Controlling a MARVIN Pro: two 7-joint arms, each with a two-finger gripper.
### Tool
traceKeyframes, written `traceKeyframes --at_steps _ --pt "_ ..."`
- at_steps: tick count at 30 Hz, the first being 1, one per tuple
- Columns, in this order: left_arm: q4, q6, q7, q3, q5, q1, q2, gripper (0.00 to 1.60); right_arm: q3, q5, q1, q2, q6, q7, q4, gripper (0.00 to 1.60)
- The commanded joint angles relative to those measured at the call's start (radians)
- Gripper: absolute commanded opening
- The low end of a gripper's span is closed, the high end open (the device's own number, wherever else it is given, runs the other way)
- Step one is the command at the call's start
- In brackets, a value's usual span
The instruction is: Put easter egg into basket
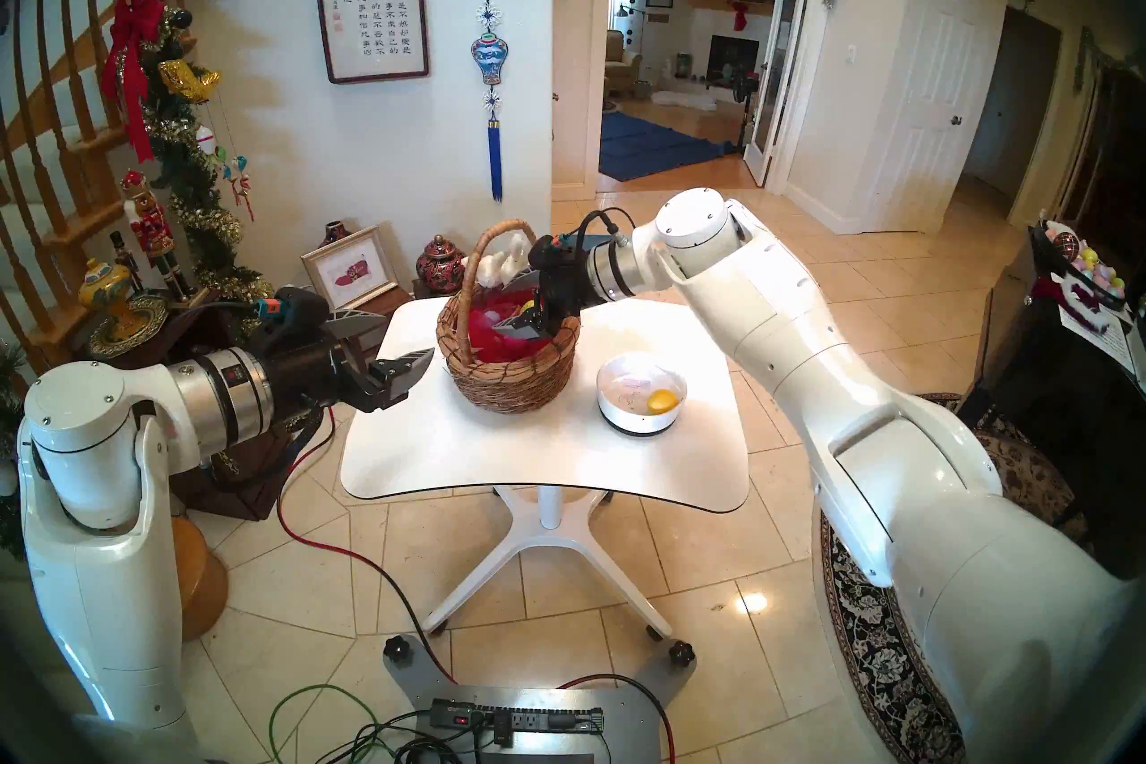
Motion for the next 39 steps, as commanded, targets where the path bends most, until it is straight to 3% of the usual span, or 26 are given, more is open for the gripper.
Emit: traceKeyframes --at_steps 1,10,12,23,39 --pt "-0.005 0.000 0.000 0.002 0.000 -0.002 0.001 1.60 0.022 0.008 -0.010 0.037 0.014 -0.004 -0.059 1.42" --pt "-0.005 -0.001 -0.001 0.002 0.000 -0.002 0.001 1.60 0.104 0.062 -0.101 0.173 0.074 0.010 -0.214 1.41" --pt "-0.005 -0.001 -0.001 0.002 0.000 -0.002 0.001 1.60 0.123 0.055 -0.113 0.174 0.077 0.016 -0.220 1.41" --pt "-0.005 -0.001 -0.001 0.002 0.000 -0.002 0.001 1.60 0.229 0.106 -0.265 0.309 0.119 0.017 -0.355 1.41" --pt "-0.005 -0.001 -0.001 0.002 0.000 -0.002 0.001 1.60 0.385 0.199 -0.478 0.432 0.129 -0.028 -0.491 1.37"
